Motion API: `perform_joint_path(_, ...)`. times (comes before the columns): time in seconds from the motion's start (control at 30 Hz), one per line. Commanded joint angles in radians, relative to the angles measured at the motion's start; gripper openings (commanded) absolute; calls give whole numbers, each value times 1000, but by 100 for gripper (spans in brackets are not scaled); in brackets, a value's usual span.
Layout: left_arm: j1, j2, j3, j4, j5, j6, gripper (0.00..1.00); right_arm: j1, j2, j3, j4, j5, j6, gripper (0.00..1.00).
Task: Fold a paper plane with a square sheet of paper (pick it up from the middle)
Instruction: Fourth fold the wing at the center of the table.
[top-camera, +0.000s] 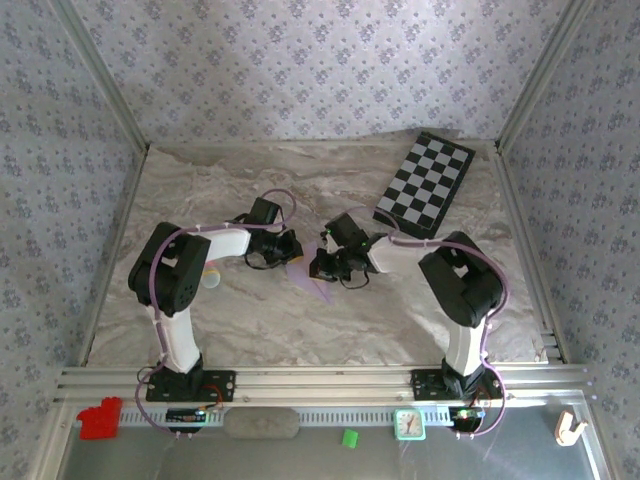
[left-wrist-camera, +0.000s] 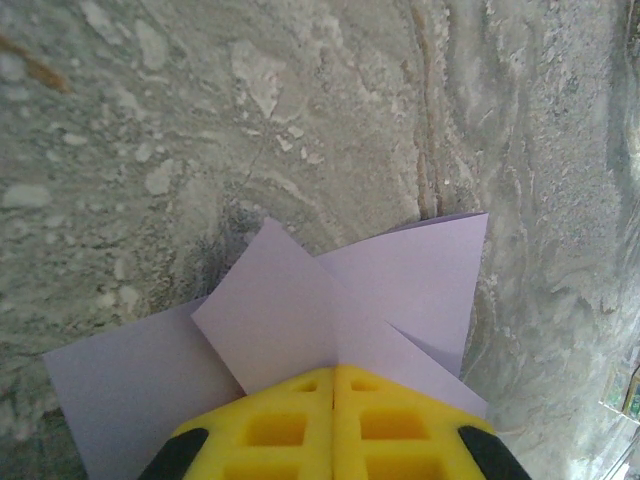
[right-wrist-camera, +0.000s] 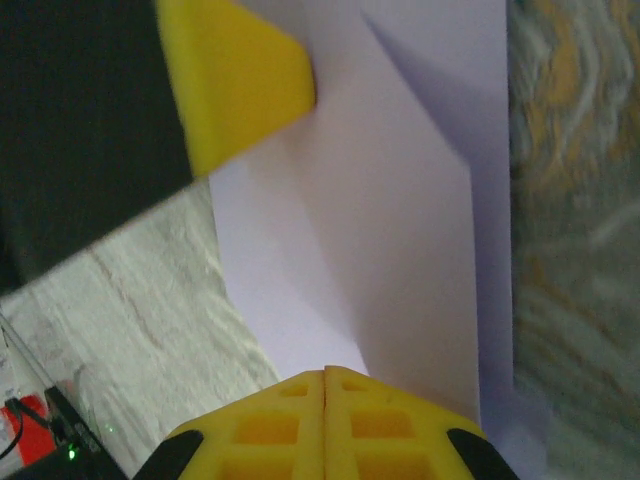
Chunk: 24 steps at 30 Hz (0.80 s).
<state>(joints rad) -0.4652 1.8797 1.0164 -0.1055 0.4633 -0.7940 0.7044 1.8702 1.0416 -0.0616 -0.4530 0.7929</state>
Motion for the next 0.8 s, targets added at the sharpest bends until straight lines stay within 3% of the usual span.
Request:
perform_joint_path(0.0,-3,51,-3,-101,-68,20,7,-11,51,50,-4,6,-16,5)
perform_joint_path(0.2,-4,70,26,-190,-124,15,7,-11,76,24,-33,1,-27,4)
perform_joint_path(0.43,-3,133,44,-258,-183,-12,6,-5,5,-88,-98,-19,-89,4)
perform_joint_path(0.77,-4,148,42,-258,-185,-25,6,31,-105,-217,-150,-60,-111,4)
